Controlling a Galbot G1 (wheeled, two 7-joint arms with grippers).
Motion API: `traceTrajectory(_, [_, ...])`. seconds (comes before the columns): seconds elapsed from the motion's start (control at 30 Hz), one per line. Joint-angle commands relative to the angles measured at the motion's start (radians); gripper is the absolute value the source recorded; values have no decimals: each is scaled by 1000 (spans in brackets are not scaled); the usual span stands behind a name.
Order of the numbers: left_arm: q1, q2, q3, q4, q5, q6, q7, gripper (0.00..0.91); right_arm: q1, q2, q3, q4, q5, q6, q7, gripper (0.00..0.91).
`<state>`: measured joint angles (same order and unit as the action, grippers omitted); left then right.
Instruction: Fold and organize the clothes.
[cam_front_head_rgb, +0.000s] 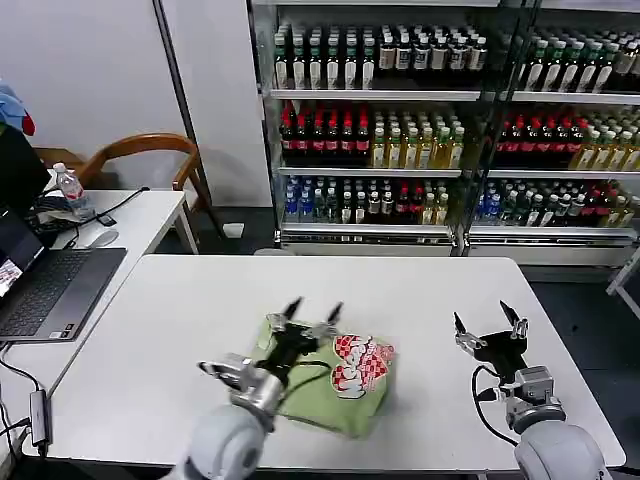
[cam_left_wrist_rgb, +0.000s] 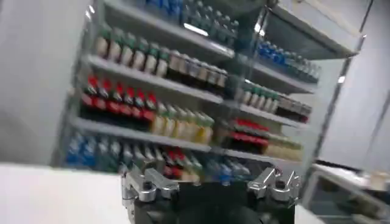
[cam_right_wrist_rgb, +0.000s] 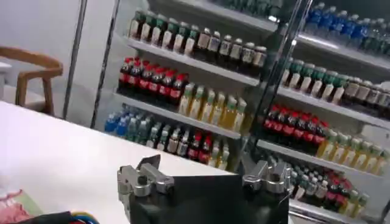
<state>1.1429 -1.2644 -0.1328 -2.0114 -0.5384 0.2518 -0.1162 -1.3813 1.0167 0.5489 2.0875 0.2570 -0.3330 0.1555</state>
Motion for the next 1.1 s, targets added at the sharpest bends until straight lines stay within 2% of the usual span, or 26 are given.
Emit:
traceTrajectory(0.03, [138, 199, -492, 42, 208, -210, 203, 907, 15, 23, -64, -8, -14, 37, 1, 907])
traceTrajectory(0.23, [217, 191, -596, 73, 241, -266, 210, 907, 27, 43, -108, -34, 1, 68, -2, 907])
traceTrajectory(0.67, [261, 151, -593, 50, 291, -267, 200, 907, 98, 59, -178, -107, -39, 124, -19, 907])
traceTrajectory(0.77, [257, 150, -581, 49, 297, -263, 199, 907, 123, 57, -166, -134, -37, 154, -13, 907])
traceTrajectory(0.97, [226, 158, -561, 75, 298, -262, 188, 907, 153, 36, -95, -159, -33, 159, -20, 907])
traceTrajectory(1.1, [203, 153, -505, 91, 334, -267, 179, 907, 179, 35, -90, -183, -33, 163, -22, 907])
